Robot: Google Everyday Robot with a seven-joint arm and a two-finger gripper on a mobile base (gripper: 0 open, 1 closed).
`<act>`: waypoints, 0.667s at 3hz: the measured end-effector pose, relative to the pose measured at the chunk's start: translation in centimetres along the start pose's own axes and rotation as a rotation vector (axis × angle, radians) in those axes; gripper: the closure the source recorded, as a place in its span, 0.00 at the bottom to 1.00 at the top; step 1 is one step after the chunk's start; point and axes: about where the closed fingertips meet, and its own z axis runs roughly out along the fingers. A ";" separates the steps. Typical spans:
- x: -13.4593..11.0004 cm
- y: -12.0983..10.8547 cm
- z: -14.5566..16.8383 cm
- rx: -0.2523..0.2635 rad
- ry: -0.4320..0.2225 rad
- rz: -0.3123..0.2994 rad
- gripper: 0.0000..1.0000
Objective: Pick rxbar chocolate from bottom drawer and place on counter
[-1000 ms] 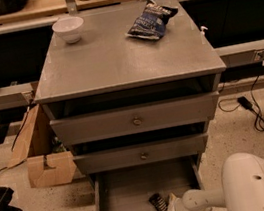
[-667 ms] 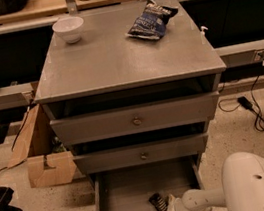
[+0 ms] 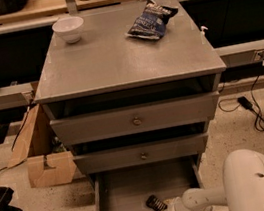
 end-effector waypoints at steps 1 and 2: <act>0.0 0.0 0.0 0.000 0.000 0.000 1.00; -0.4 0.0 0.0 -0.033 -0.018 0.000 1.00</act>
Offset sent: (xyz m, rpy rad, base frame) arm 0.0078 0.0028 0.0085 0.0810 0.0213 0.0348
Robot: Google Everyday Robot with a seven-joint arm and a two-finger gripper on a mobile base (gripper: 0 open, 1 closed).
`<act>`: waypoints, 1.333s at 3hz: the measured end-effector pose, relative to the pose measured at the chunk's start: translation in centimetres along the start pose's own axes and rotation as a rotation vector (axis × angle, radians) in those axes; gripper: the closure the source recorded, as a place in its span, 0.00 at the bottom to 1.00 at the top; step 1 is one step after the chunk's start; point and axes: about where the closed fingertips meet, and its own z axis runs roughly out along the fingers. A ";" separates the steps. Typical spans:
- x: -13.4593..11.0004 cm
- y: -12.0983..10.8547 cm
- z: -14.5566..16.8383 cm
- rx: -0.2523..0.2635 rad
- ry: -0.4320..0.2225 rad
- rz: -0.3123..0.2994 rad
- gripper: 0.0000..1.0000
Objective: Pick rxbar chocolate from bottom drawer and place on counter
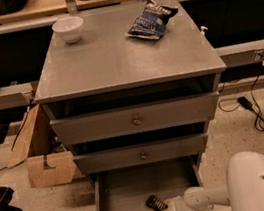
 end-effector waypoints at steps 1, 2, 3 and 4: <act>-2.8 -1.4 -2.9 -0.061 0.005 -0.044 1.00; -8.0 -3.8 -10.6 -0.133 0.071 -0.094 1.00; -11.7 -5.3 -17.8 -0.141 0.106 -0.129 1.00; -15.0 -6.4 -26.5 -0.120 0.111 -0.138 1.00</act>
Offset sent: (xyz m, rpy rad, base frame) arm 0.0934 -0.0545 0.2123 -0.0306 0.1082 0.2574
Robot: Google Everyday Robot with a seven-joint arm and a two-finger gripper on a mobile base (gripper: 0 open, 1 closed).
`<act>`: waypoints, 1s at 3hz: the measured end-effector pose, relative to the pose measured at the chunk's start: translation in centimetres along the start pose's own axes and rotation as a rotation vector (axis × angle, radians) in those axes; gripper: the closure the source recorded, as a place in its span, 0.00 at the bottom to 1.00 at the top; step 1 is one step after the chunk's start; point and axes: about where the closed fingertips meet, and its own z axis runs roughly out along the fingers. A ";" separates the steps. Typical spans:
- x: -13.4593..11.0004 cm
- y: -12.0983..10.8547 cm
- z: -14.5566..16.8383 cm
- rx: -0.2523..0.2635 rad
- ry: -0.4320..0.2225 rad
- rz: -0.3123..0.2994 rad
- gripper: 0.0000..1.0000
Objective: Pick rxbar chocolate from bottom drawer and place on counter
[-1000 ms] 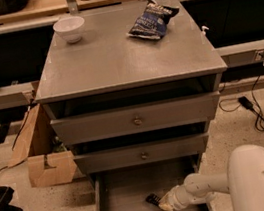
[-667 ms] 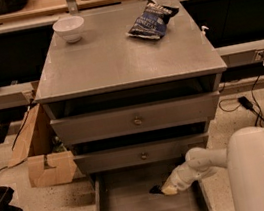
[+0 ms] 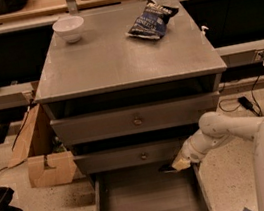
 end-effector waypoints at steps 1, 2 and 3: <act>-1.6 0.0 -7.0 0.026 0.005 0.013 1.00; -3.4 -0.2 -14.2 0.084 -0.014 0.049 1.00; -3.5 -0.2 -14.2 0.084 -0.014 0.049 1.00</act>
Offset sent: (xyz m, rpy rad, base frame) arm 0.0217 -0.0875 0.2114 -0.0339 -0.0822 -0.1758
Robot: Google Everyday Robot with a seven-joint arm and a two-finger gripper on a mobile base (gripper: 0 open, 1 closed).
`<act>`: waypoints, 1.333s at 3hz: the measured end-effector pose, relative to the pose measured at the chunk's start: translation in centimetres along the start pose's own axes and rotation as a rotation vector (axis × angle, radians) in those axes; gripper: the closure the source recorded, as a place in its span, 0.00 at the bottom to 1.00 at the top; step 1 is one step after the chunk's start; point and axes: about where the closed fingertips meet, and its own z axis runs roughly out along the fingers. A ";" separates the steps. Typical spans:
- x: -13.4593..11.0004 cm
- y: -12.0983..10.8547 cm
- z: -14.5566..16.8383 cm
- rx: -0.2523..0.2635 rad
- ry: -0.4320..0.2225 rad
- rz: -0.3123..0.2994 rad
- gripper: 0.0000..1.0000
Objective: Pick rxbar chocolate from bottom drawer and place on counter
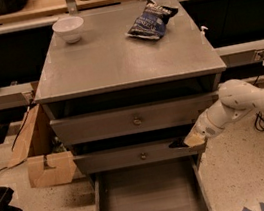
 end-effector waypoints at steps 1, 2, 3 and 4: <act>-1.0 3.5 -2.3 -0.006 0.012 -0.042 1.00; -2.3 8.2 -6.5 0.001 0.047 -0.082 1.00; -6.0 10.7 -14.2 0.088 0.067 -0.119 1.00; -11.6 10.6 -21.7 0.191 0.054 -0.168 1.00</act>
Offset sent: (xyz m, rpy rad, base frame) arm -0.1119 0.0247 0.2436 -0.1621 -0.1649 0.1040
